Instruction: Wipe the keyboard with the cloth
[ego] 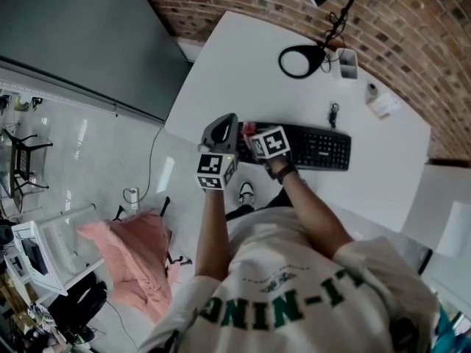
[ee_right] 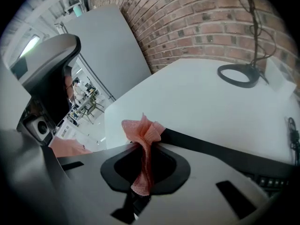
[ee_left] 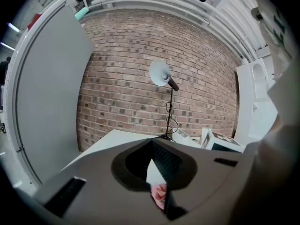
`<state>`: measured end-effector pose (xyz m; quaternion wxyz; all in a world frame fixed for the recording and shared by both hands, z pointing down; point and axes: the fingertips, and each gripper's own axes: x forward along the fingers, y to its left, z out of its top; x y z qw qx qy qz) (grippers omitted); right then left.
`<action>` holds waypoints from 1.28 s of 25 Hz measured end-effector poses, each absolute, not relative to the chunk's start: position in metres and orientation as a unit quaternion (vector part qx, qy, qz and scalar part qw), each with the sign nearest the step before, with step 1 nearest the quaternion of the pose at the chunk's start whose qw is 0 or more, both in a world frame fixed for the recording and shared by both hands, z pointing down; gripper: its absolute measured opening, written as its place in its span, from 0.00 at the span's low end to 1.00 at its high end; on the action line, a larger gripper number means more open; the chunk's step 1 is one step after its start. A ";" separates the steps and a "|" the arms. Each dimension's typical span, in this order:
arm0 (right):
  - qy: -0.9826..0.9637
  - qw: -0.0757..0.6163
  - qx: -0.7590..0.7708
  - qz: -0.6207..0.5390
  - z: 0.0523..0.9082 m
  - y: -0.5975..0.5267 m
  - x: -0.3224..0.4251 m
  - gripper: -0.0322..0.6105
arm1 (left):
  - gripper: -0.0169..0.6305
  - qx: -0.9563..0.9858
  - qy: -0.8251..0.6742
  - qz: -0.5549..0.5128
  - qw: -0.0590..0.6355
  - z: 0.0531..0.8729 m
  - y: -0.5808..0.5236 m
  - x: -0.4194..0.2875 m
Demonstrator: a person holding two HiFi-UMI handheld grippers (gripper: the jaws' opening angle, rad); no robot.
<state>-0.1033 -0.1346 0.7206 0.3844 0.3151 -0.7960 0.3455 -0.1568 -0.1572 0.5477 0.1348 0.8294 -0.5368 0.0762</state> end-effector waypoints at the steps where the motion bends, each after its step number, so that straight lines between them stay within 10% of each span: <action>1: -0.794 0.381 0.317 0.352 0.722 -0.133 -0.099 0.09 | 0.03 0.830 -0.535 0.080 0.134 0.548 -0.156 -0.155; 32: -0.776 0.365 0.363 0.363 0.721 -0.134 -0.016 0.09 | 0.03 0.852 -0.493 0.089 0.150 0.556 -0.162 -0.068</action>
